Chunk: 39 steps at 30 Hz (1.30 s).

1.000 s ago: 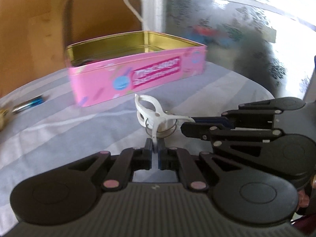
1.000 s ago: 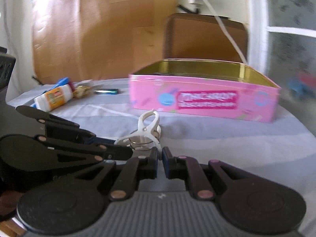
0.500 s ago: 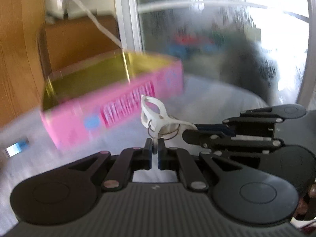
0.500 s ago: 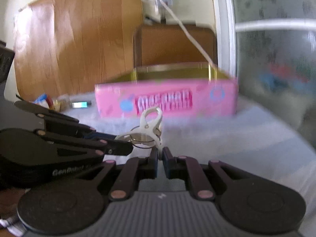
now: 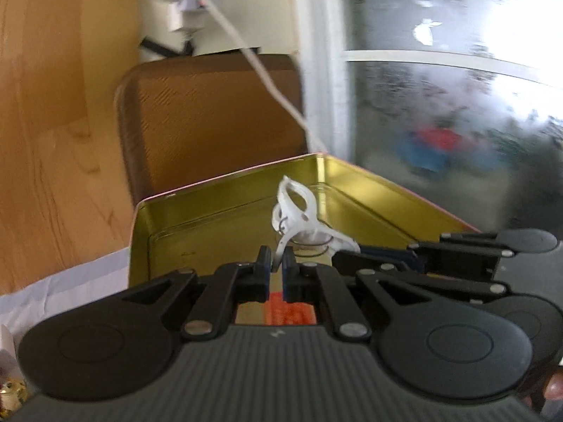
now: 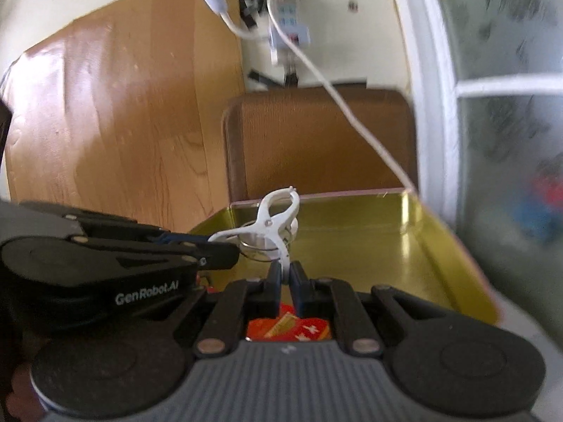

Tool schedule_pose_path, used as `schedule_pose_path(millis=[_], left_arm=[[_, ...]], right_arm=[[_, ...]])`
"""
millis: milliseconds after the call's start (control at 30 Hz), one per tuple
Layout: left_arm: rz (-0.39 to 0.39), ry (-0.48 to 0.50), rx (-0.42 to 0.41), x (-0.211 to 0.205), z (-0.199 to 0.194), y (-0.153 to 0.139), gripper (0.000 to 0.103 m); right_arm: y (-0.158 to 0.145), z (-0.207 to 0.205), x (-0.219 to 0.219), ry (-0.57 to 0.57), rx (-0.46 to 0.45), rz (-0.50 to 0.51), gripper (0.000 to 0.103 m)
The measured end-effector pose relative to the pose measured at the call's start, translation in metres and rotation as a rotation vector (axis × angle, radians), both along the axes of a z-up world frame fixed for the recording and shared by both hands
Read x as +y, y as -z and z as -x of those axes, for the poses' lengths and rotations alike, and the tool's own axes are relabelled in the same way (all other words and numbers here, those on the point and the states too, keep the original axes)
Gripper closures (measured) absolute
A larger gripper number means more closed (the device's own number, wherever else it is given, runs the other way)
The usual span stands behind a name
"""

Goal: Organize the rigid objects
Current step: 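Lower the white clip into the pink tin and open the right gripper, then grasp the blue lighter with the right gripper and lift it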

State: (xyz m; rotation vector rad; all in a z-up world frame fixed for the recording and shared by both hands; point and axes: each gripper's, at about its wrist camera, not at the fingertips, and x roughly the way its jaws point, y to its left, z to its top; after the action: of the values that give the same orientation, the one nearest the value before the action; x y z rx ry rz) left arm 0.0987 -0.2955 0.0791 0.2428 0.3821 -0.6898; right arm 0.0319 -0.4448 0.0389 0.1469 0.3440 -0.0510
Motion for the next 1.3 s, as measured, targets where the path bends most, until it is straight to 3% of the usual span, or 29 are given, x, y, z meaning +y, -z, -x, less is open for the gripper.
schedule_pose_path(millis=[200, 300, 400, 433, 500, 633, 733, 833, 900, 967, 1067, 1267, 1300], left_arm=[[0.001, -0.063, 0.022, -0.006, -0.021, 0.007, 0.091], [-0.028, -0.126, 0.016, -0.007, -0.025, 0.009, 0.074], [-0.009, -0.146, 0.012, 0.001, -0.018, 0.003, 0.071], [0.003, -0.161, -0.003, 0.007, -0.011, -0.001, 0.071], [0.076, -0.175, -0.011, 0.03, 0.008, -0.012, 0.07], [0.17, -0.178, 0.007, 0.095, 0.055, -0.015, 0.064], [0.094, -0.25, -0.046, 0.146, 0.074, 0.009, 0.061], [0.019, -0.41, 0.058, 0.194, 0.058, 0.042, 0.064], [0.064, -0.519, 0.162, 0.228, 0.047, 0.059, 0.066], [0.199, -0.541, 0.24, 0.253, 0.041, 0.062, 0.069], [0.256, -0.539, 0.223, 0.261, 0.043, 0.062, 0.069], [0.273, -0.503, 0.197, 0.259, 0.043, 0.062, 0.069], [0.279, -0.503, 0.199, 0.26, 0.042, 0.062, 0.069]], right_arm=[[0.01, -0.031, -0.004, -0.019, 0.049, -0.003, 0.095], [0.012, -0.041, -0.003, -0.004, 0.078, 0.007, 0.089], [0.011, -0.04, 0.001, 0.034, 0.075, 0.022, 0.087], [0.009, -0.035, 0.003, 0.046, 0.06, 0.023, 0.087], [0.001, -0.018, 0.009, 0.094, -0.002, 0.038, 0.076], [-0.014, 0.029, 0.035, 0.087, -0.166, 0.051, 0.073], [-0.017, 0.045, 0.075, -0.075, -0.189, 0.059, 0.072], [-0.011, 0.03, 0.131, -0.274, -0.091, 0.143, 0.075], [-0.004, 0.005, 0.165, -0.365, -0.013, 0.201, 0.078], [0.003, -0.029, 0.197, -0.434, 0.06, 0.269, 0.078], [0.01, -0.09, 0.233, -0.449, 0.204, 0.374, 0.077], [0.02, -0.168, 0.255, -0.435, 0.467, 0.377, 0.072], [0.023, -0.173, 0.255, -0.43, 0.497, 0.374, 0.067]])
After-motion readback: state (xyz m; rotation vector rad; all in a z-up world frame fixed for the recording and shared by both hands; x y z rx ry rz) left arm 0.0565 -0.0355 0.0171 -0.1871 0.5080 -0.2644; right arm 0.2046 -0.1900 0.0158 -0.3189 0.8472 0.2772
